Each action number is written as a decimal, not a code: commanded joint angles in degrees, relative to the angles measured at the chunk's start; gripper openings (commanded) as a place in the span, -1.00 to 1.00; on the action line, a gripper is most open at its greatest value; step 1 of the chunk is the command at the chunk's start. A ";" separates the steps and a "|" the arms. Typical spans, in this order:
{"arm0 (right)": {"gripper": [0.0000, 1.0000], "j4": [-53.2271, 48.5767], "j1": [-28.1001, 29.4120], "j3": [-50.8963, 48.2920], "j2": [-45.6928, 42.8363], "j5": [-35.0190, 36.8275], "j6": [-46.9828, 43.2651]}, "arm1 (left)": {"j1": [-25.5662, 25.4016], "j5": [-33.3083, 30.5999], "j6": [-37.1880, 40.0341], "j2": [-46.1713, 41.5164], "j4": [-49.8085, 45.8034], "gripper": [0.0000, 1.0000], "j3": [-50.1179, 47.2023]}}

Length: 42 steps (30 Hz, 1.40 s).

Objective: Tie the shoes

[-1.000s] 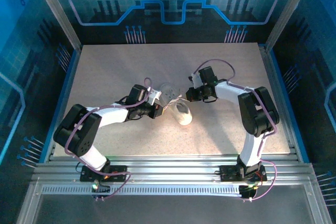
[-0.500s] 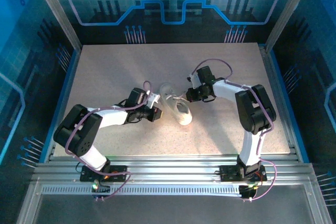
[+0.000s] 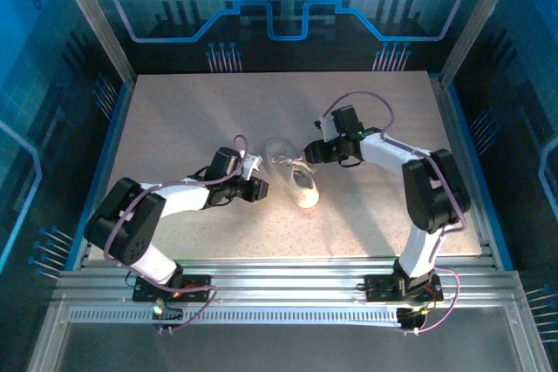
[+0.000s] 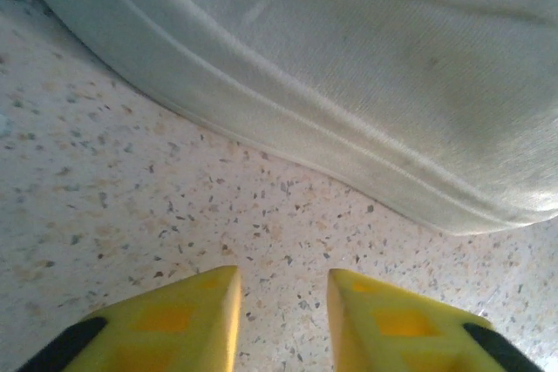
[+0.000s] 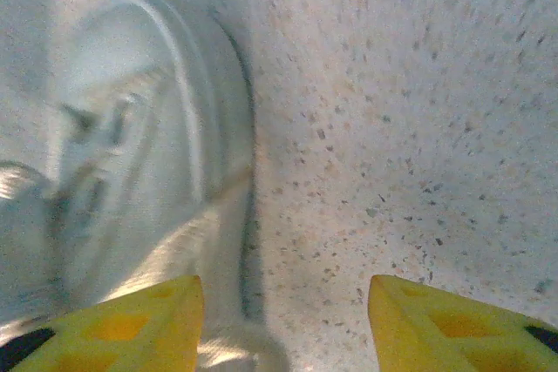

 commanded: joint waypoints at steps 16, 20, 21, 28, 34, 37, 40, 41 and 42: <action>0.09 6.48 -4.92 -13.35 -7.12 -7.67 13.96 | 0.33 5.32 11.82 8.11 -14.78 -0.41 27.29; 0.09 6.22 -4.93 -17.17 -7.58 -6.69 14.76 | 0.32 6.73 11.00 15.28 -18.78 -0.46 33.26; 0.08 6.28 -4.85 -17.98 -7.61 -6.77 15.06 | 0.35 6.93 10.68 16.19 -19.48 -0.48 33.73; 0.02 12.33 -0.27 -23.80 -6.32 -9.95 21.27 | 0.91 7.78 8.92 14.91 -20.59 -0.56 29.43; -0.03 21.31 5.45 -25.61 -4.06 -13.06 28.94 | 3.14 9.11 8.33 11.72 -21.98 -0.58 26.60; -0.03 24.35 7.97 -25.57 -3.39 -13.75 31.20 | 4.71 9.43 8.16 9.58 -22.21 -0.57 25.86; -0.03 25.09 9.45 -25.16 -3.65 -13.62 31.76 | 6.88 9.69 7.64 7.14 -21.78 -0.48 24.78; -0.04 24.86 9.54 -25.30 -4.20 -13.15 31.67 | 7.44 9.56 7.63 6.29 -21.71 -0.44 24.40; -0.04 24.11 9.48 -25.30 -5.28 -12.52 31.20 | 7.92 9.29 7.99 5.20 -21.68 -0.42 23.82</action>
